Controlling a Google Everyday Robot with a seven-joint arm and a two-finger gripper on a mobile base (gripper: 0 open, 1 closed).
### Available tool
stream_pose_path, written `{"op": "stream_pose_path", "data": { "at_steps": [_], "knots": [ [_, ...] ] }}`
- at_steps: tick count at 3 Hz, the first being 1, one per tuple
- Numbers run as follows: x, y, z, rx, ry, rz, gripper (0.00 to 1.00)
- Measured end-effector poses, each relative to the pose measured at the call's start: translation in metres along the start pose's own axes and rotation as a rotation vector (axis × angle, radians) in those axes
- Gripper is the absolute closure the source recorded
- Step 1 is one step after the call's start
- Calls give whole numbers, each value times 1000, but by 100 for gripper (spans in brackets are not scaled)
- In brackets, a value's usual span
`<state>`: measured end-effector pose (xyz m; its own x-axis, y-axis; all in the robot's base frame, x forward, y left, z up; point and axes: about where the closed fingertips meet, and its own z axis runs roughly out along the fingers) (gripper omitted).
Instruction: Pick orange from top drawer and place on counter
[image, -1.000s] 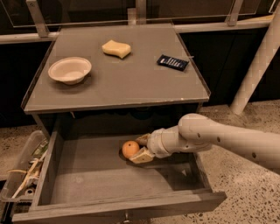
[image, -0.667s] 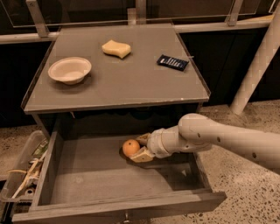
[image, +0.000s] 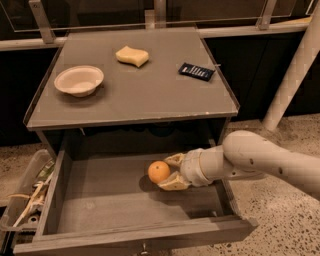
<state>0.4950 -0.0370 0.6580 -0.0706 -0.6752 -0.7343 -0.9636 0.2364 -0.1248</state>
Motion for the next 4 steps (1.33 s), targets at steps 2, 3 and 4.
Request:
{"op": "stream_pose_path", "data": {
  "at_steps": [2,3,4],
  "knots": [
    [-58,15,-79,3,-30,-152,100],
    [-100,2,-120,27,-19,-234,100],
    [-171,-40,-159,50,-15,-312,100]
  ]
}}
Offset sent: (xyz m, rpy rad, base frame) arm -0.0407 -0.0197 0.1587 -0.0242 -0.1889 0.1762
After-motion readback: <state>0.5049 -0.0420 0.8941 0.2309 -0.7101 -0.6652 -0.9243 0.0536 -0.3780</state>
